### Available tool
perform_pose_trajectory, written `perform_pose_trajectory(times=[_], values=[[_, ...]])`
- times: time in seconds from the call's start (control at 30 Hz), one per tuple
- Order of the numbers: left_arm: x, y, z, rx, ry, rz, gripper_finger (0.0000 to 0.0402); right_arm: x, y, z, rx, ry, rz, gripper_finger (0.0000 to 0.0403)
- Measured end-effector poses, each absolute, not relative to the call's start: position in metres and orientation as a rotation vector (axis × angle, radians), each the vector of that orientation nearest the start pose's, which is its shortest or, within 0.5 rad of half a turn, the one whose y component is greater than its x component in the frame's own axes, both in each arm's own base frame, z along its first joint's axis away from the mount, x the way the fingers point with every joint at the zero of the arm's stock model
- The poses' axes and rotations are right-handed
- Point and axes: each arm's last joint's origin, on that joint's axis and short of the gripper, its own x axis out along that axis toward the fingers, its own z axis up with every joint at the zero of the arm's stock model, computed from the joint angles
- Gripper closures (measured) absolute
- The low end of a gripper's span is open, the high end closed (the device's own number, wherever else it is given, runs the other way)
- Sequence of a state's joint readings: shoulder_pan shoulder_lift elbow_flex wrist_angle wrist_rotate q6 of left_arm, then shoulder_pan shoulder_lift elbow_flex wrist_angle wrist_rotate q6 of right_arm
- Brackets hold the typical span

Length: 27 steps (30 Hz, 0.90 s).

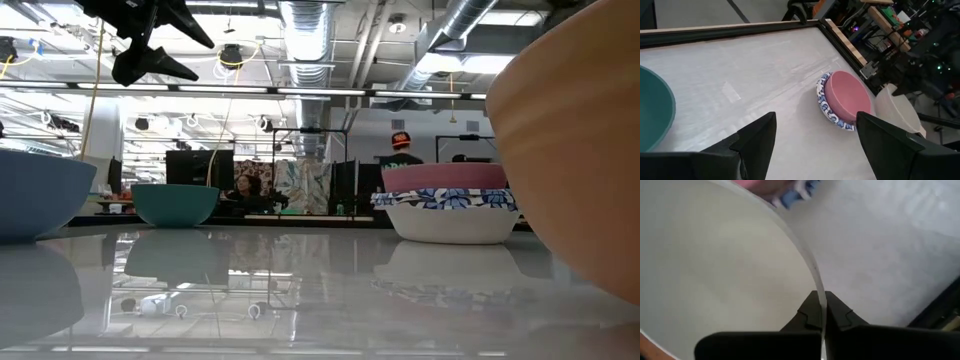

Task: Nest bowls inside each other
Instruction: Stack the gray bowl on top of the pink bowl

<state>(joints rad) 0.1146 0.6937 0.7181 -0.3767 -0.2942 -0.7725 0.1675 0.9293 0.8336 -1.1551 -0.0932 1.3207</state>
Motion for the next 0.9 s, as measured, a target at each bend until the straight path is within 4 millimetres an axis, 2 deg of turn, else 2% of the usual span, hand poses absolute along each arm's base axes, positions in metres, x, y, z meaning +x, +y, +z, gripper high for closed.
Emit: perform_pose_trajectory(times=[0.23, 0.37, 0.67, 0.9], values=[[0.148, 0.025, 0.305, -0.729, 0.177, 0.520, 0.0139, 0.155, 0.003, 0.295, 1.113, 1.109, -0.567, 0.0396], [0.148, 0.026, 0.305, -0.729, 0.174, 0.526, 0.0139, 0.174, -0.016, 0.306, 1.052, 1.069, -0.594, 0.0396], [0.148, 0.026, 0.305, -0.745, 0.170, 0.529, 0.0139, 0.227, -0.062, 0.294, 0.843, 1.197, -0.567, 0.0396], [0.148, 0.026, 0.305, -0.748, 0.168, 0.530, 0.0139, 0.234, -0.093, 0.283, 0.783, 1.254, -0.558, 0.0396]])
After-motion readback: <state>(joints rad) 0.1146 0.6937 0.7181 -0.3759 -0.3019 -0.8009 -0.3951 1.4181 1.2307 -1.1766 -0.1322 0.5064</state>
